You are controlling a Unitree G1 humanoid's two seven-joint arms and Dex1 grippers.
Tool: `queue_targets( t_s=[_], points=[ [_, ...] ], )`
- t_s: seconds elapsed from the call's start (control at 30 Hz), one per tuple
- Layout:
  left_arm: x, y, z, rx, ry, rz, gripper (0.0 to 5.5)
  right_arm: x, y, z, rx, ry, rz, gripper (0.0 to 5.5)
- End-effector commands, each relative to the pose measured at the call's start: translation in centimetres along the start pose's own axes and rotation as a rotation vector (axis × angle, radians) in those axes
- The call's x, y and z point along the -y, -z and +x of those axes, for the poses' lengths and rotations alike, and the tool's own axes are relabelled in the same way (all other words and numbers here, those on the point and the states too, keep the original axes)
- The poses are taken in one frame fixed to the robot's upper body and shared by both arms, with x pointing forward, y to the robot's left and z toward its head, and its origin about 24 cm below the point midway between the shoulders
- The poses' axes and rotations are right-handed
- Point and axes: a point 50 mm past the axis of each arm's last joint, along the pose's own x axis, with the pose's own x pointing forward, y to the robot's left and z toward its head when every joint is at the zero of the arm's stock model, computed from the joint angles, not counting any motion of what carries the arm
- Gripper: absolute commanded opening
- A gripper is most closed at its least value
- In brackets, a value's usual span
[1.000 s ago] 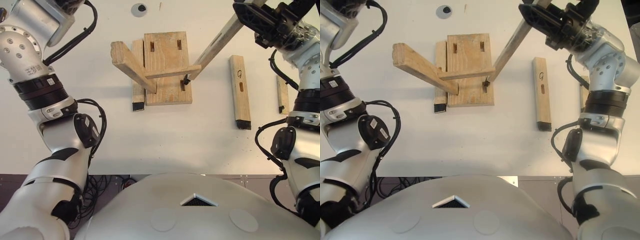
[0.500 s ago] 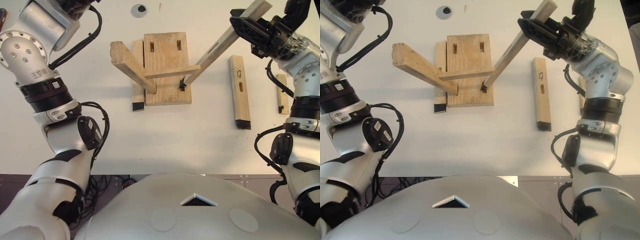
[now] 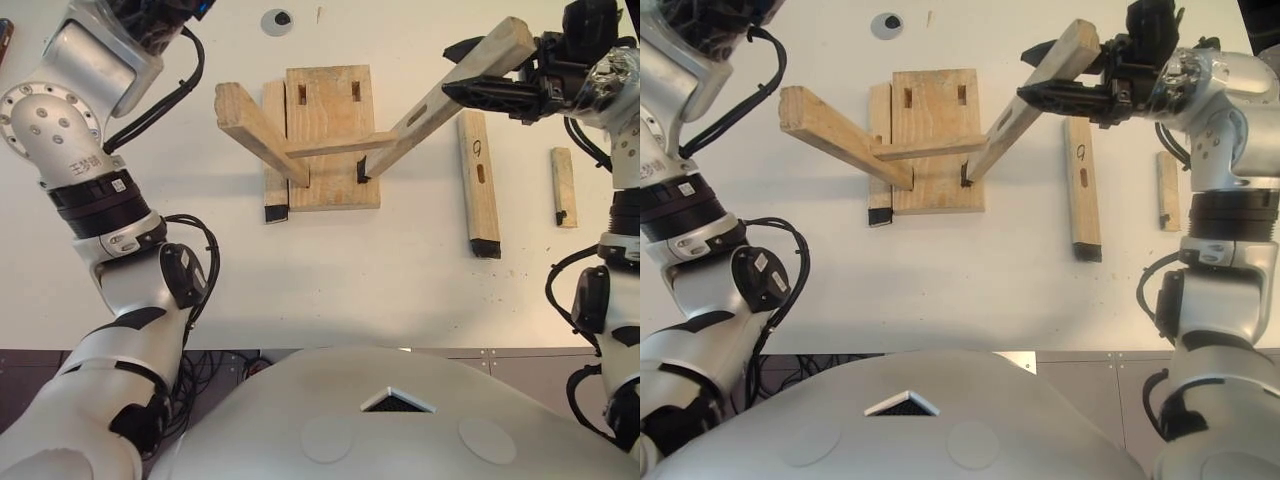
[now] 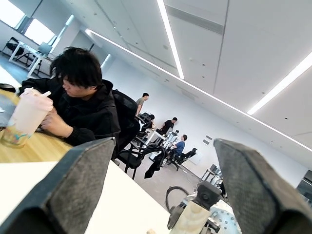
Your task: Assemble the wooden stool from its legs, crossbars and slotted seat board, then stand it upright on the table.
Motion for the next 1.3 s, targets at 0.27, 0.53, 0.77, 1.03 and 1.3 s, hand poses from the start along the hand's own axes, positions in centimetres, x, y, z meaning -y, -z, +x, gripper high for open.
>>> queue_targets(
  t_s=[0.27, 0.53, 0.77, 1.03, 1.3],
  points=[
    [0.1, 1.0, 0.3, -0.026, -0.047, 0.022, 3.73, -0.9, 0.2, 1.8, -0.166, -0.070, -0.137, 2.04],
    [0.5, 2.0, 0.4, -0.061, -0.060, 0.070, 3.73, -1.0, -0.1, 2.1, -0.198, -0.050, -0.176, 2.04],
    [0.7, 3.9, 0.5, -0.117, -0.066, 0.105, 3.73, -1.4, 0.1, 2.5, -0.234, -0.060, -0.188, 2.04],
    [0.4, 4.8, 0.3, -0.129, -0.087, 0.123, 3.73, -1.8, 0.6, 3.3, -0.341, -0.116, -0.162, 2.04],
    [0.0, 5.5, 0.0, -0.120, -0.118, 0.142, 3.73, -0.4, -1.1, 4.7, -0.486, -0.239, -0.148, 2.04]
  ],
)
